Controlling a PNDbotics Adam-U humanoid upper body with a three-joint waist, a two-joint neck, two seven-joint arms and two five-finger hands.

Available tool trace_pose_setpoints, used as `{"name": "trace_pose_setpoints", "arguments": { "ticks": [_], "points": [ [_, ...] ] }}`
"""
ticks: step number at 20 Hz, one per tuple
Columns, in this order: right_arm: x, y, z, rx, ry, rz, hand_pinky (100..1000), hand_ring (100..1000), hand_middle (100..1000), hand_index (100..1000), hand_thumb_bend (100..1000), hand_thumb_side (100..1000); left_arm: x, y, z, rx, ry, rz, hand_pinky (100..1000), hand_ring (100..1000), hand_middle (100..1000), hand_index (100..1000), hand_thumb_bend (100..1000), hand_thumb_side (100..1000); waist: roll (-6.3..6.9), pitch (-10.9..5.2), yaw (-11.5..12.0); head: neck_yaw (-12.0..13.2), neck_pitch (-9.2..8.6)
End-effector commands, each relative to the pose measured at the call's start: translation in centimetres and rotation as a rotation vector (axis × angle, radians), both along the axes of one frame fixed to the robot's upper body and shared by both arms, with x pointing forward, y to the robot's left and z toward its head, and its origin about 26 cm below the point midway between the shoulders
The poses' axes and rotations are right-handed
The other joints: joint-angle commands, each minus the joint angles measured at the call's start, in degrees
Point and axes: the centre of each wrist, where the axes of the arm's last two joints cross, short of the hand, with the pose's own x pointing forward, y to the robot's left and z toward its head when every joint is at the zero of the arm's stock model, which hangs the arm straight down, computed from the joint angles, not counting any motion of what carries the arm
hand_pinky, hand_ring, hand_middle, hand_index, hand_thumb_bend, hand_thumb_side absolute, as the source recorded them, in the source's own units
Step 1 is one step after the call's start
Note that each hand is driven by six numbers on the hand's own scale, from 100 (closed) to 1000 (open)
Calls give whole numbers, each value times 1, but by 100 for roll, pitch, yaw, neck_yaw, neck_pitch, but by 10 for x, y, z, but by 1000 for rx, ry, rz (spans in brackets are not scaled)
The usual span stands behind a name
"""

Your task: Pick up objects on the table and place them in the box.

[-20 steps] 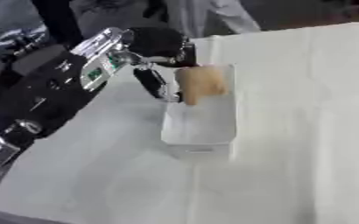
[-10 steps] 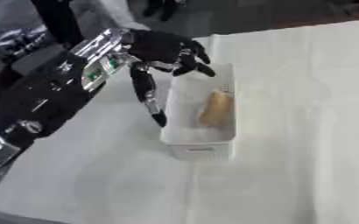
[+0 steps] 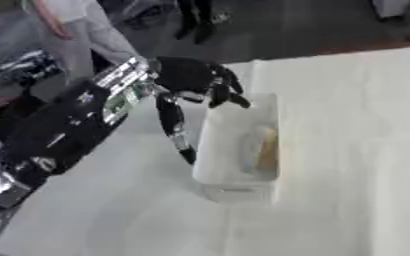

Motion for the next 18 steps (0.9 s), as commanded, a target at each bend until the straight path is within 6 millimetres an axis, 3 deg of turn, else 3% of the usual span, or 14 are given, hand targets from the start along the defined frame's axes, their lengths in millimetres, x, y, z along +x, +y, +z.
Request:
{"name": "trace_pose_setpoints", "arguments": {
  "ticks": [1,2,3,4,7,11,16,18],
  "points": [
    [-3,-4,4,-3,-22,-17,100,114,141,422,100,1000,-19,22,25,-78,-97,5,720,746,758,823,810,936,-102,-135,78,249,-496],
    [-2,-6,3,-3,-18,-26,100,113,141,422,100,1000,-24,25,24,-113,-111,-14,636,685,714,784,740,896,-144,-152,115,259,-617],
    [-2,-8,2,-4,-13,-34,100,113,141,422,100,1000,-30,29,23,-147,-120,-33,651,695,721,790,753,904,-187,-171,153,251,-720],
    [-1,-10,1,-5,-8,-41,100,110,142,421,100,1000,-35,30,21,-176,-124,-49,515,610,653,728,632,851,-229,-189,183,217,-812],
    [1,-18,-5,-14,21,-75,100,104,144,420,100,1000,-54,33,7,-295,-99,-112,432,571,623,692,517,813,-442,-279,340,-280,-1221],
    [3,-31,-18,-32,74,-129,100,100,148,417,136,1000,-86,19,-24,-519,18,-185,356,572,665,694,459,796,-744,-420,605,-893,-1691],
    [5,-51,-36,-68,151,-209,100,100,154,413,182,986,-131,-17,-64,-796,252,-239,328,596,744,720,418,847,-1027,-589,992,-1293,-2029],
    [5,-60,-44,-84,189,-247,100,100,156,412,195,983,-138,-29,-82,-930,367,-232,331,610,772,732,419,860,-1138,-663,1152,-1390,-2207]
  ]
}}
